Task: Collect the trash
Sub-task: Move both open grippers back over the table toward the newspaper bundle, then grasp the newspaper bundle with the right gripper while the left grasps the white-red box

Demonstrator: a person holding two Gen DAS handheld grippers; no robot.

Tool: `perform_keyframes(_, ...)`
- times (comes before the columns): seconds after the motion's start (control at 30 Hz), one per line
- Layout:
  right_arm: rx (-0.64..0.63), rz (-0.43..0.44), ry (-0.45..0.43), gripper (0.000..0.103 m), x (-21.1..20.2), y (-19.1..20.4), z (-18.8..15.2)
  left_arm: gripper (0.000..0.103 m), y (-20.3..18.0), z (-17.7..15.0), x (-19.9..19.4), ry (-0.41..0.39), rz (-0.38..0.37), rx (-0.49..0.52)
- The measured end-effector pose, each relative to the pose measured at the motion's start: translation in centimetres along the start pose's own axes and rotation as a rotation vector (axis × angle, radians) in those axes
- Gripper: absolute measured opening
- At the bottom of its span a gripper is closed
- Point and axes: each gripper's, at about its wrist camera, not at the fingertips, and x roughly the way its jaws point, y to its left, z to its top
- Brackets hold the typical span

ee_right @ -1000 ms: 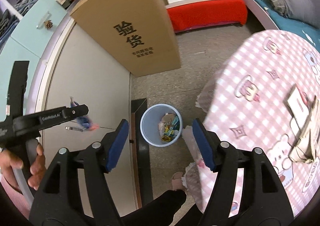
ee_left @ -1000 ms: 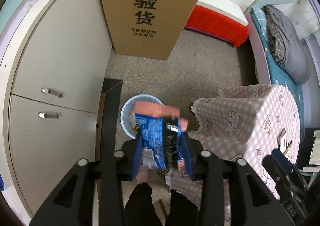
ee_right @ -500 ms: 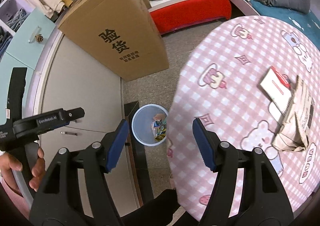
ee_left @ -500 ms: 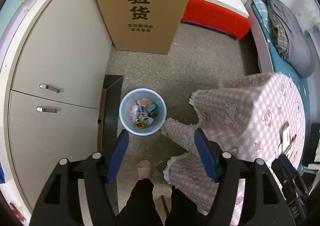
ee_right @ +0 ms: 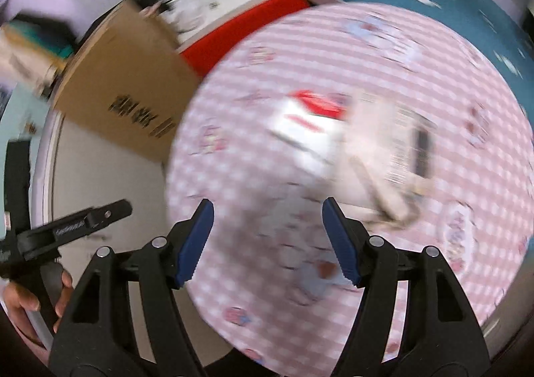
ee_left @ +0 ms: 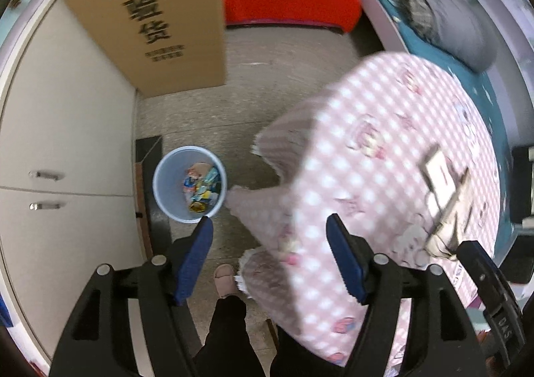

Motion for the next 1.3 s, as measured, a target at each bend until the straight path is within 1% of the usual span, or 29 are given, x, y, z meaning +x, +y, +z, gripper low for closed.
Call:
perform_keyframes(0.1,0.107,-0.042,-0.006,0.071,-0.6,-4.2,-0.5,0.07,-3.3,-0.5,0.7,0.014,-0.004,0.05)
perform_keyframes(0.23,0.16,-0.092,0.017,0.071,-0.1,-7.4,-1.2,0.071,-6.5,-1.0,1.5,0.03,-0.002,0.092)
perform_keyframes(0.33,0.184,-0.09,0.058,0.071,1.2,-9.2,-1.5,0.071,-8.2,-1.3,1.9,0.038,0.003,0.109)
perform_keyframes(0.47,0.195,-0.072,0.049,0.071,2.4,-10.6,-0.9,0.071,-9.7,-1.4,2.3,0.043,0.011,0.12)
perform_keyframes(0.5,0.197,-0.061,0.049,0.07,2.7,-11.0,-0.6,0.071,-10.1,-1.5,2.4,0.044,0.012,0.123)
perform_keyframes(0.53,0.199,-0.046,0.052,0.065,2.9,-11.3,-0.3,0.072,-10.6,-1.6,2.6,0.046,0.011,0.126)
perform_keyframes(0.57,0.194,-0.035,0.057,0.05,3.2,-11.5,0.1,0.072,-10.9,-1.5,2.6,0.045,0.01,0.126)
perform_keyframes(0.63,0.175,0.001,0.07,0.036,3.5,-12.1,0.8,0.072,-11.7,-1.4,2.9,0.043,-0.001,0.126)
perform_keyframes(0.67,0.163,0.019,0.073,0.032,3.6,-12.4,1.2,0.073,-12.1,-1.4,3.0,0.043,-0.005,0.126)
perform_keyframes(0.7,0.152,0.019,0.074,0.029,3.5,-12.5,1.4,0.074,-12.8,-1.3,3.2,0.042,-0.013,0.122)
perform_keyframes(0.77,0.139,0.019,0.062,0.027,3.0,-13.3,2.1,0.074,-13.7,-1.2,3.4,0.04,-0.029,0.117)
perform_keyframes(0.87,0.119,0.001,0.045,0.026,2.4,-14.6,3.1,0.078,-15.1,-0.8,4.1,0.043,-0.078,0.092)
perform_keyframes(0.93,0.1,-0.008,0.046,0.026,2.1,-15.4,3.7,0.08,-15.9,-0.4,4.7,0.044,-0.112,0.053)
perform_keyframes(1.1,0.041,-0.008,0.069,0.026,2.1,-16.2,4.9,0.08,-17.2,0.5,6.6,0.061,-0.18,-0.047)
perform_keyframes(1.2,0.018,-0.008,0.073,0.026,2.1,-16.2,5.3,0.08,-17.6,1.2,7.5,0.057,-0.203,-0.103)
perform_keyframes(1.3,-0.004,-0.006,0.077,0.026,2.2,-16.1,5.7,0.08,-18.4,1.9,8.3,0.056,-0.212,-0.132)
